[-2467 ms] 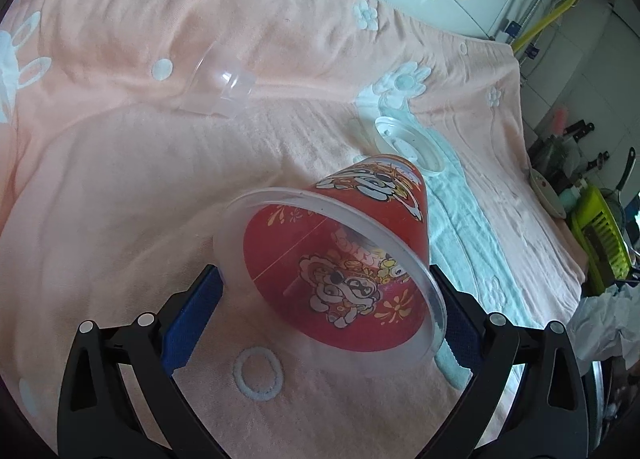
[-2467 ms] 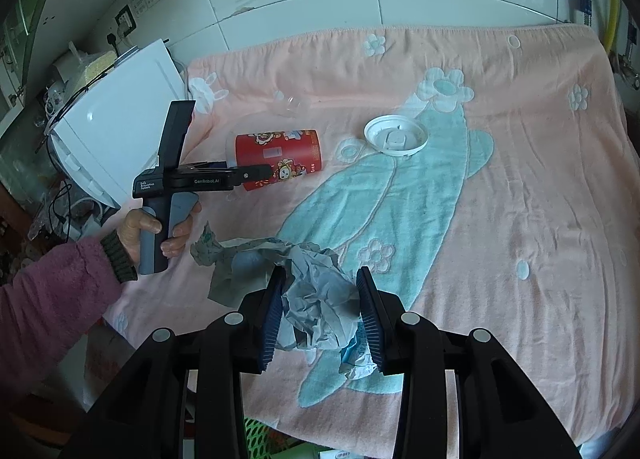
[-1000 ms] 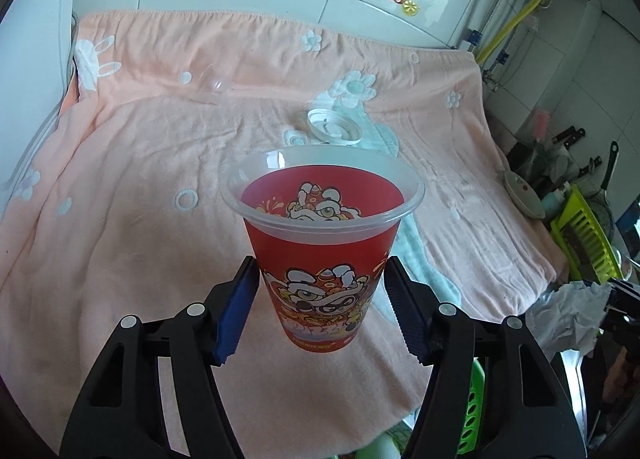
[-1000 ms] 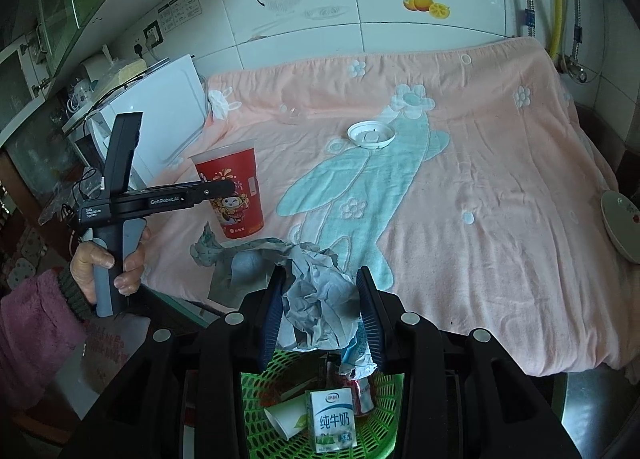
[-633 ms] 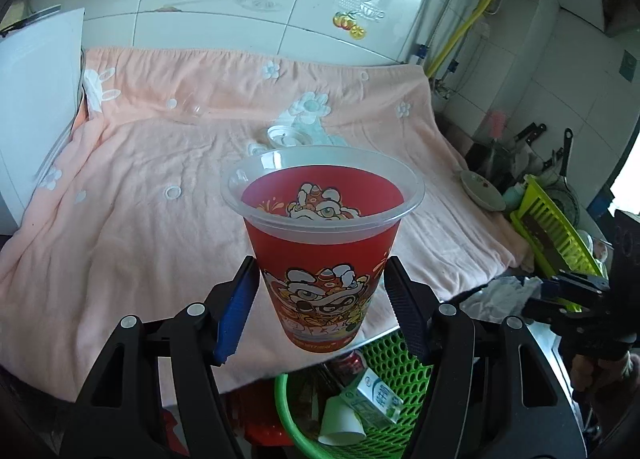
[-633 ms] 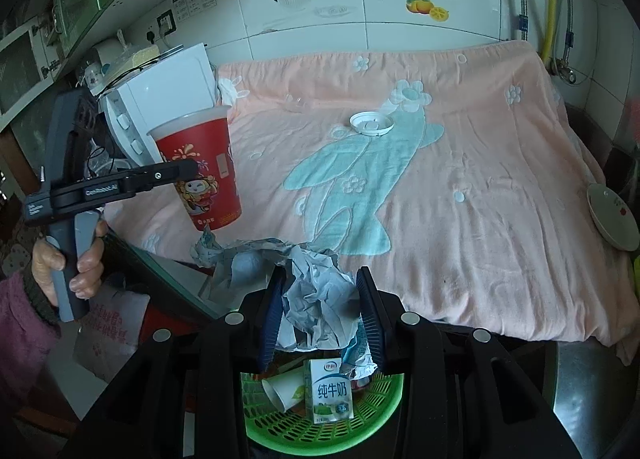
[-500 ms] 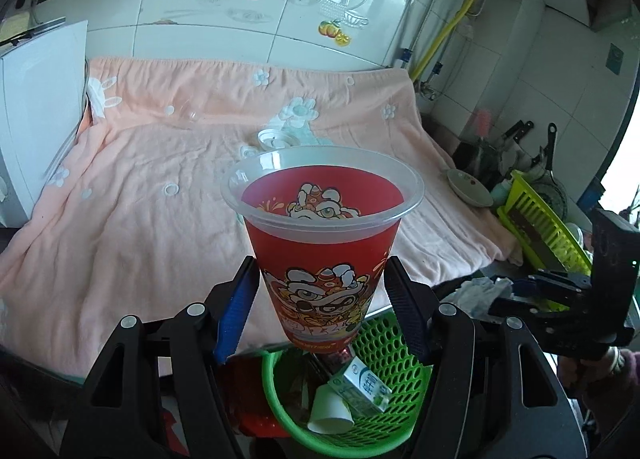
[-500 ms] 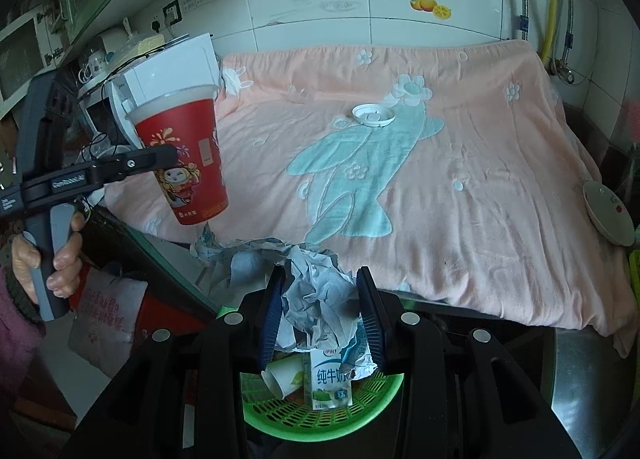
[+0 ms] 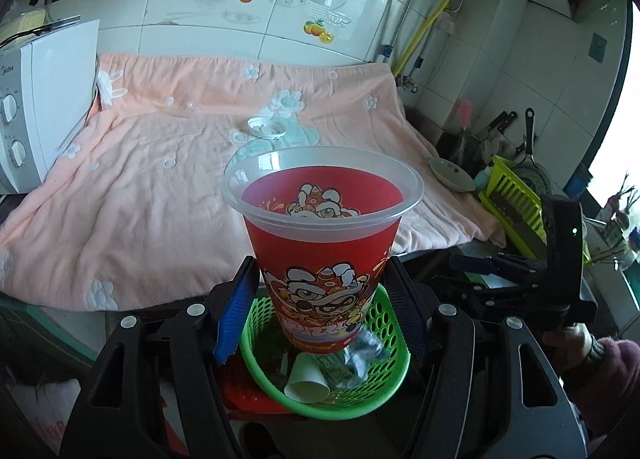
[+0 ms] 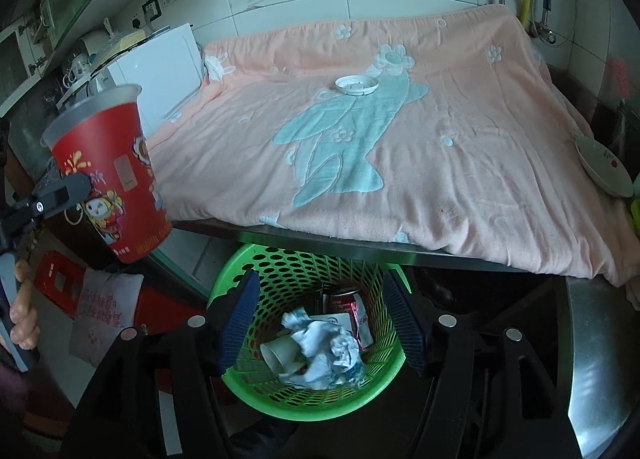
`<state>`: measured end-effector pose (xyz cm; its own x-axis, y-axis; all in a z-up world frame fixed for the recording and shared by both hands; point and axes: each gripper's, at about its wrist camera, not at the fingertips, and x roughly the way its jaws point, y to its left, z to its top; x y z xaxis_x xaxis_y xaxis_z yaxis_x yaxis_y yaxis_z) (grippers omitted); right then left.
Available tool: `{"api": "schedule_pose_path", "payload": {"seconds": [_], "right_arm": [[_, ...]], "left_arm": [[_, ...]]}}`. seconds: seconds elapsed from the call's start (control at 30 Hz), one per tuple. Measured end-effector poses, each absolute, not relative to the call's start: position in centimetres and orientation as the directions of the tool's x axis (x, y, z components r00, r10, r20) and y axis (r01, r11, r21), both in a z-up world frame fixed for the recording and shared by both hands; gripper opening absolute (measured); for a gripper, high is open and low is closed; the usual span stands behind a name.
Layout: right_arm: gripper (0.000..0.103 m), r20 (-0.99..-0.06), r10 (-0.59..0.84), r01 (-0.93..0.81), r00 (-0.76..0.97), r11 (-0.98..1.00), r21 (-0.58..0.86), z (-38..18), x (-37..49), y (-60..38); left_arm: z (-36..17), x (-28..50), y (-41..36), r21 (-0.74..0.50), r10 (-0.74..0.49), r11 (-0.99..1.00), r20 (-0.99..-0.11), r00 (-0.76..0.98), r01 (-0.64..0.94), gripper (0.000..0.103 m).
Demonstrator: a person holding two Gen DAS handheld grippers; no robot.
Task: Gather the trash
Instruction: 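Open right tool to drop the paper while left tool drops the red cup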
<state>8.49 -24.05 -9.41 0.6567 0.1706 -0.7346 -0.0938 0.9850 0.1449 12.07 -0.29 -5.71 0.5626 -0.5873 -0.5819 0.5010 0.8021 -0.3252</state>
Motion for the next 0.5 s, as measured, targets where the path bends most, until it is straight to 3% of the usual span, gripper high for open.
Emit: {"api": "schedule_pose_path", "payload": {"seconds": [0.3,0.5], "right_arm": [[0.073,-0.697,0.131,-0.066,0.705,0.991,0.12,-7.4,6.0,-25.4],[0.075,-0.695,0.137,-0.056,0.706,0.989,0.138,-7.7,5.0,-25.6]], "left_arm": [[-9.0,11.5,-3.1,-0.282,-0.55,0.811,-0.666,0.504,0.513,0.064],[-10.8,11.7,-4.7,-0.23,-0.496,0.825,-0.731,0.468,0.515,0.066]]}}
